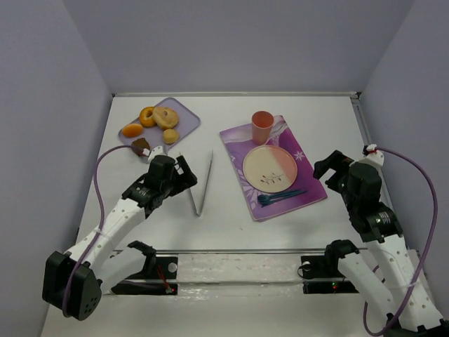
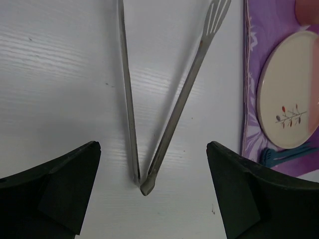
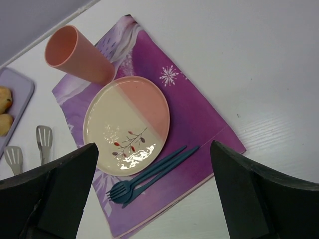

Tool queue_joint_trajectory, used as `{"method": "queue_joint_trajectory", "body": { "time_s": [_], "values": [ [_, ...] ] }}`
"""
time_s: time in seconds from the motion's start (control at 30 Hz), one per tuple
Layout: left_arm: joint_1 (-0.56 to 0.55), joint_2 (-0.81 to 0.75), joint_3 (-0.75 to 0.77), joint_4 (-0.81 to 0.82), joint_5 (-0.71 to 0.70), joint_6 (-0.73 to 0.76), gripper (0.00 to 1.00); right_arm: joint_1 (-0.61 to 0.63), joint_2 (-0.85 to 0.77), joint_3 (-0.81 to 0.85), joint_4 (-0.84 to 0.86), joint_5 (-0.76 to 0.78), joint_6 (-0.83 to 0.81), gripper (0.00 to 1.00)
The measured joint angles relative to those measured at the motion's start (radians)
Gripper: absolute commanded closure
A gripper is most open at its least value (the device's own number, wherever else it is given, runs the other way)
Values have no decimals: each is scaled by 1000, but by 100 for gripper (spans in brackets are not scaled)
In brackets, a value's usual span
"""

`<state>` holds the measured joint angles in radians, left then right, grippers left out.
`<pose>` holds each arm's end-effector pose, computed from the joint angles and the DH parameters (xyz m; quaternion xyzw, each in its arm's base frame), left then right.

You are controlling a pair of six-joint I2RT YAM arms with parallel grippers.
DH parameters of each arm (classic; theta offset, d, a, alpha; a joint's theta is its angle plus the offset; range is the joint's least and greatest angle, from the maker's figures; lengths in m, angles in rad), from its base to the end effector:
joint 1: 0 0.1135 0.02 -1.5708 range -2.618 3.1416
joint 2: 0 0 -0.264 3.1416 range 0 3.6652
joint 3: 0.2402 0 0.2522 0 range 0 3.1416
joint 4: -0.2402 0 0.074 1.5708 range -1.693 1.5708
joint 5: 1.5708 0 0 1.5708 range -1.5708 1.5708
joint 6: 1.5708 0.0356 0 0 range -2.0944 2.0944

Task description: Place the bread

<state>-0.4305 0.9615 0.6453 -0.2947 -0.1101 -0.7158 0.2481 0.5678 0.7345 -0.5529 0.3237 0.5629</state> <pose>0.1925 -0.0841 0.2481 -0.1511 0.8731 -0.2090 0.4138 0.1277 0.0207 0.3147 0.2172 0.7946 0.0945 0.5590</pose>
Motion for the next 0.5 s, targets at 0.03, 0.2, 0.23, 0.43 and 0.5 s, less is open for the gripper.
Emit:
{"method": "queue_joint_trajectory", "body": {
  "time_s": [0.03,0.2,0.23,0.43,0.5],
  "values": [
    [-20,13,-5,2,4,-2,1,0,5,-2,1,-2,0,0],
    [-133,142,-13,30,13,-5,1,0,71,-19,3,-12,-5,0],
    [-150,172,-13,34,13,-5,1,0,88,-19,3,-23,-10,0],
    [-211,333,-6,29,-11,-6,1,0,153,-20,3,-87,-33,0],
    [-214,370,3,24,-26,-6,1,0,156,-20,3,-97,-37,0]
  ]
}}
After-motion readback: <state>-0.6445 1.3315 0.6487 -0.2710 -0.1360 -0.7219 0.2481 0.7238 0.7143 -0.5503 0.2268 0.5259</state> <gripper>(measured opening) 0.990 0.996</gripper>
